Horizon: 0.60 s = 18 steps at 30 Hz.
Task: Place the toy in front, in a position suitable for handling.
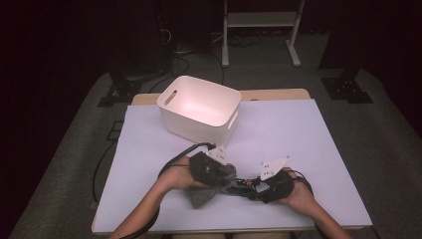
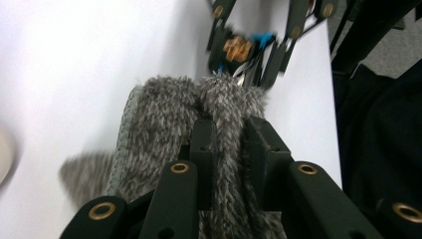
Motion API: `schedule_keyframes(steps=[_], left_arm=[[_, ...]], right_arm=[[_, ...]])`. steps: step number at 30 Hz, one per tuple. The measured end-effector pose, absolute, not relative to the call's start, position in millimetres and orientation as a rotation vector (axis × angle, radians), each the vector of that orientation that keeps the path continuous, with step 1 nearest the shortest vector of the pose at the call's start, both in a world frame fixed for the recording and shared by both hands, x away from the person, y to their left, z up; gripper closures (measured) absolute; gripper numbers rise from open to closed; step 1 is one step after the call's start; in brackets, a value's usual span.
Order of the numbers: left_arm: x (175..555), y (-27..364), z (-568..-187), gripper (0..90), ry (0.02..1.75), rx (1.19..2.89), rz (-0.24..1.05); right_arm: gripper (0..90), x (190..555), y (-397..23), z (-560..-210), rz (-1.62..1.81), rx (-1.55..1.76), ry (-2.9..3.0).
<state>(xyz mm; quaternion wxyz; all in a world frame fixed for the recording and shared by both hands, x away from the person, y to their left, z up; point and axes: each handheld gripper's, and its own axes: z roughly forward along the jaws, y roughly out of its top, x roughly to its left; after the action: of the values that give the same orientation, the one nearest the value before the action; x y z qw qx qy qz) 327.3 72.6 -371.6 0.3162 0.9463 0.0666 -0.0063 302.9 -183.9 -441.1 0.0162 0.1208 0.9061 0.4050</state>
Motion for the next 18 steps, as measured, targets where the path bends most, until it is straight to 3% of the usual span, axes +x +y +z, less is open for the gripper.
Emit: schedule_keyframes(steps=[9,18], left_arm=[[331,104,-372,74.6,0.276,2.486,0.011],[331,85,-370,74.7,0.21,2.478,0.0]], right_arm=[[55.3,304,-183,-442,1.258,0.376,2.826],[55.1,306,-182,-442,1.263,0.384,2.831]])
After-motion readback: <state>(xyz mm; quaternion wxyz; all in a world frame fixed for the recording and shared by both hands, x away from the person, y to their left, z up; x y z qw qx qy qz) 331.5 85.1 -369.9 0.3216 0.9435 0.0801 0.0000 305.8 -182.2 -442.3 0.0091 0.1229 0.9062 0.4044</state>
